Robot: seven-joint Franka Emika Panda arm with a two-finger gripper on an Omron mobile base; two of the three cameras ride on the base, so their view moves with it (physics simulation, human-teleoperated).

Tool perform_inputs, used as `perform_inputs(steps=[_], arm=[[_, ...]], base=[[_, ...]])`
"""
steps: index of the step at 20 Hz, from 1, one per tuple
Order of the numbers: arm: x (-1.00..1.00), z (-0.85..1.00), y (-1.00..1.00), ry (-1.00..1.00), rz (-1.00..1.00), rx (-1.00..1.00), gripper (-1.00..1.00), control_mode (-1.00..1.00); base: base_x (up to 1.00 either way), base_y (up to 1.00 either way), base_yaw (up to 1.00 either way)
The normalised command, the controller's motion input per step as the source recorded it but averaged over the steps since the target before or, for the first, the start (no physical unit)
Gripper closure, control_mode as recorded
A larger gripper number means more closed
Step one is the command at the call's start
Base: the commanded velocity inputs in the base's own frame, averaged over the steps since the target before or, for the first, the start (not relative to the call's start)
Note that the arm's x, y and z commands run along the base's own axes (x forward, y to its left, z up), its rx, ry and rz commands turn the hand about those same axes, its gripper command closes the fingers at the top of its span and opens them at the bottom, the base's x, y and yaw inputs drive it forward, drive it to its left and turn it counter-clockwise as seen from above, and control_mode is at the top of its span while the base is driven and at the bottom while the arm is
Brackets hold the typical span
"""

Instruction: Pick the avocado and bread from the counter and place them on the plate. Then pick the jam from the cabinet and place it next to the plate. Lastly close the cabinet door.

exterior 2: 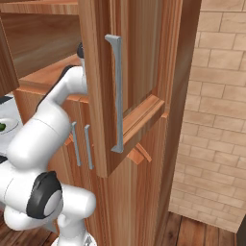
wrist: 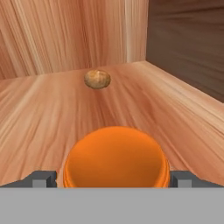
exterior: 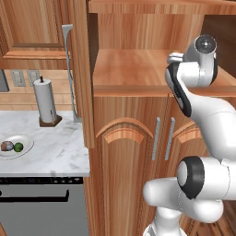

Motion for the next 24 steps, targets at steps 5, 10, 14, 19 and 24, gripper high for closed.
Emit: perform_inputs(steps=[5, 10, 14, 19, 24], arm=[[0.16, -0.05, 0.00, 0.00, 0.00, 0.00, -1.00, -1.00], [0.04, 0.00, 0.00, 0.00, 0.00, 0.00, 1.00, -1.00], [0.00, 0.00, -0.02, 0.00, 0.00, 0.00, 1.00, -1.00], [-0.31, 0.00, -0.01, -0.07, 0.00, 0.00, 1.00, -1.00], [-0.60, 0.05, 0.00, -0.15, 0.00, 0.00, 1.00, -1.00]], base=[[0.00, 0.00, 0.00], [0.00, 0.00, 0.00], [0.00, 0.00, 0.00], [0.00, 0.00, 0.00], [0.00, 0.00, 0.00]])
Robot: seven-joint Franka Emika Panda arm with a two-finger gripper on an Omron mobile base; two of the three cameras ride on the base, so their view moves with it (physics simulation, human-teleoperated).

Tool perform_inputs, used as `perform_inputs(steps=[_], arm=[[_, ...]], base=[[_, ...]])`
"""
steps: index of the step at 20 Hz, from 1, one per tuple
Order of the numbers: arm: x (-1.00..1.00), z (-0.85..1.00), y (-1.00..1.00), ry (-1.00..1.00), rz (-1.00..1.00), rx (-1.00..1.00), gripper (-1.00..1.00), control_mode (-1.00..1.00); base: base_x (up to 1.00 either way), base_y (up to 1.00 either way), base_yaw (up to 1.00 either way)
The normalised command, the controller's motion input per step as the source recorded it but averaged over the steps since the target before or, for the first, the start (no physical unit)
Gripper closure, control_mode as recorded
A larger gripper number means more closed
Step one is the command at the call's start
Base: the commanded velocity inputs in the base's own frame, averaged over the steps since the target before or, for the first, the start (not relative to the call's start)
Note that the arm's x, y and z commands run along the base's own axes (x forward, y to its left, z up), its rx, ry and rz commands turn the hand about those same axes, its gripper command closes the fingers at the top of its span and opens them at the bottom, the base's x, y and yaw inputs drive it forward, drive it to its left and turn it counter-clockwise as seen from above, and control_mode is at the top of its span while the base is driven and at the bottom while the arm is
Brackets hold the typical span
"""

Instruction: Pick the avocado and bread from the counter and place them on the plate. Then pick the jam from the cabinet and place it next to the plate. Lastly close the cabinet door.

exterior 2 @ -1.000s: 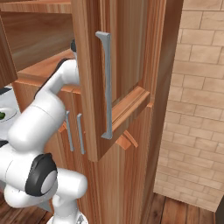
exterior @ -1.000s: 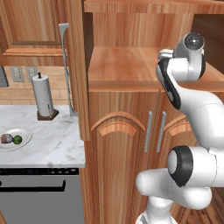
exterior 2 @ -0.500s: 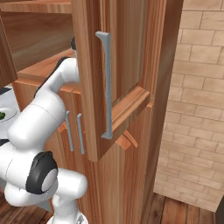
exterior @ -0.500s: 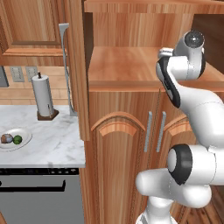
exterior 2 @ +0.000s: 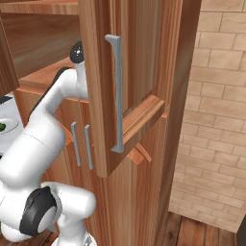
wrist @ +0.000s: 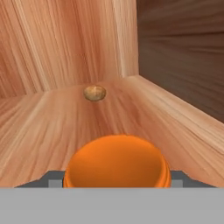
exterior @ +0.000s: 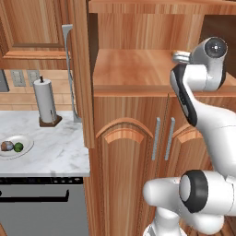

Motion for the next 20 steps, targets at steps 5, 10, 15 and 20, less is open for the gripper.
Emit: perform_inputs(steps=[5, 10, 15, 20], arm=[[-0.68, 0.23, 0.04, -0.09, 0.00, 0.00, 1.00, -1.00], [-0.80, 0.44, 0.17, -0.06, 0.00, 0.00, 1.00, -1.00], [-0.70, 0.42, 0.41, -0.03, 0.00, 0.00, 1.00, -1.00], [-0.60, 0.08, 0.34, 0.00, 0.00, 0.01, 1.00, -1.00]], base=[[0.00, 0.00, 0.00], [0.00, 0.00, 0.00], [0.00, 0.00, 0.00], [0.00, 0.00, 0.00]])
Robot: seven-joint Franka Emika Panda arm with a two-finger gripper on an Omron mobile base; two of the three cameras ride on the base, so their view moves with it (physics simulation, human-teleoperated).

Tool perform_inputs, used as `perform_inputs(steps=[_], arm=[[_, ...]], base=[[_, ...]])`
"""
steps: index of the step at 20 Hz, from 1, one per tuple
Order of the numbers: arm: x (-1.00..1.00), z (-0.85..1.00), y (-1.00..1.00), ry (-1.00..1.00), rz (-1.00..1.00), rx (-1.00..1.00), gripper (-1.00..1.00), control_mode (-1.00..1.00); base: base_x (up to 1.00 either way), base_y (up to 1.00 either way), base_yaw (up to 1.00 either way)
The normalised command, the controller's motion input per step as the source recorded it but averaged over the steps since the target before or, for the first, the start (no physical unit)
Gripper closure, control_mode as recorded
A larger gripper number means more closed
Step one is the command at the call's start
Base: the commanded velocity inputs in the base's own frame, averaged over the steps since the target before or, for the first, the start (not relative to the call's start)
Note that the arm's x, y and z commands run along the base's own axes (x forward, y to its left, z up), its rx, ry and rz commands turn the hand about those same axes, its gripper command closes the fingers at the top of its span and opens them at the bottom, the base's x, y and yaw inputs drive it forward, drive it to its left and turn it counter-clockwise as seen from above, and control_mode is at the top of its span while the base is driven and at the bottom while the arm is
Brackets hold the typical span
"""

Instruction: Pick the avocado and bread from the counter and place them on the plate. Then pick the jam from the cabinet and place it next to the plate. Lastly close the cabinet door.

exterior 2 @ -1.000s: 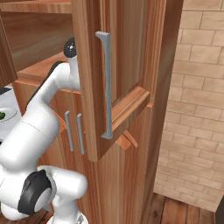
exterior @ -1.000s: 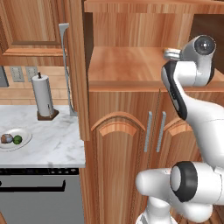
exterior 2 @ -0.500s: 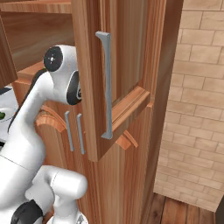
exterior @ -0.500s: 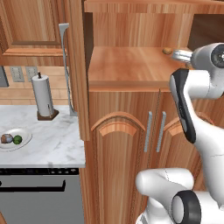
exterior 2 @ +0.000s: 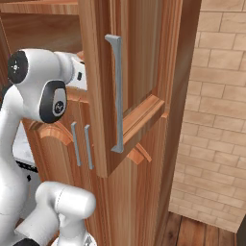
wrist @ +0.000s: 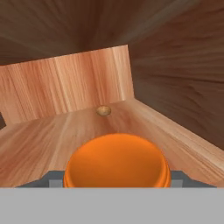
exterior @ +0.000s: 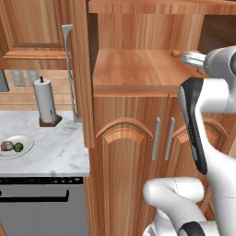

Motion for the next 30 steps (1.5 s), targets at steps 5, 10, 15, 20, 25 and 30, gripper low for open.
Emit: perform_inputs(steps=[5, 10, 15, 20, 25, 30], arm=[[-0.66, 0.00, 0.17, 0.00, 0.00, 0.05, 1.00, -1.00], [-0.57, 0.00, 0.14, 0.00, 0.01, 0.04, 1.00, -1.00], [-0.31, 0.00, 0.16, 0.01, 0.00, 0.00, 1.00, -1.00], [-0.43, 0.00, 0.02, 0.00, 0.00, 0.00, 1.00, -1.00], [-0.25, 0.00, 0.00, 0.00, 0.00, 0.00, 1.00, 1.00], [0.00, 0.00, 0.00, 0.00, 0.00, 0.00, 1.00, 1.00]], base=[[0.00, 0.00, 0.00], [0.00, 0.00, 0.00], [0.00, 0.00, 0.00], [0.00, 0.00, 0.00], [-0.28, 0.00, 0.00], [-0.83, 0.02, 0.00]])
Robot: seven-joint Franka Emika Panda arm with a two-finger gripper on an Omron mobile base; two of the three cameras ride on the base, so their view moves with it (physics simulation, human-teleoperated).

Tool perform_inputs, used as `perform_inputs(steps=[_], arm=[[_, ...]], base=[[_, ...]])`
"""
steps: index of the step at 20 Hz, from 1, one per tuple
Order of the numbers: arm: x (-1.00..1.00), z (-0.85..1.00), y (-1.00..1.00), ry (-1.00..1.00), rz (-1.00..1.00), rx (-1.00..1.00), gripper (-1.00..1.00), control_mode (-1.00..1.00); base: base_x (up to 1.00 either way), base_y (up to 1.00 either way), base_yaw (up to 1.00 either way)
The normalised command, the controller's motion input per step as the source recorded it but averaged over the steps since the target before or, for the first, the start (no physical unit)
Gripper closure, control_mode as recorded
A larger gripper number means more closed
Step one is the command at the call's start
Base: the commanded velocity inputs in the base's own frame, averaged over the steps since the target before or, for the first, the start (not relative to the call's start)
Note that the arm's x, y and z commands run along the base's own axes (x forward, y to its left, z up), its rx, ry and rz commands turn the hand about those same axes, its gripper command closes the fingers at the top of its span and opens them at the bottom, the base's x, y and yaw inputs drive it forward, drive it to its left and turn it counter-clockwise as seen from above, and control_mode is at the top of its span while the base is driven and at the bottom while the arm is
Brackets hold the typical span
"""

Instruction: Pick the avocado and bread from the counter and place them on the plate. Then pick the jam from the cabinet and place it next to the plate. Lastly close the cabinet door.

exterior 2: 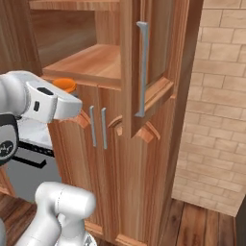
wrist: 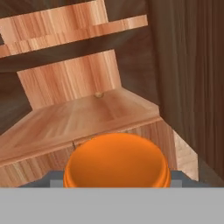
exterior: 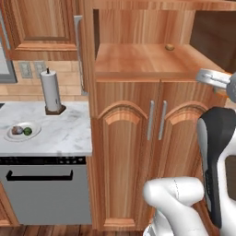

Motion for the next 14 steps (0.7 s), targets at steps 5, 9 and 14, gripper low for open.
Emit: perform_inputs(steps=[5, 9, 14], arm=[[0.00, 0.00, 0.00, 0.00, 0.00, 0.00, 1.00, 1.00], [0.00, 0.00, 0.00, 0.00, 0.00, 0.00, 1.00, 1.00], [0.00, 0.00, 0.00, 0.00, 0.00, 0.00, 1.00, 1.00]], base=[[-0.65, 0.07, 0.00], [-0.54, 0.19, -0.02], [-0.41, 0.32, -0.10]])
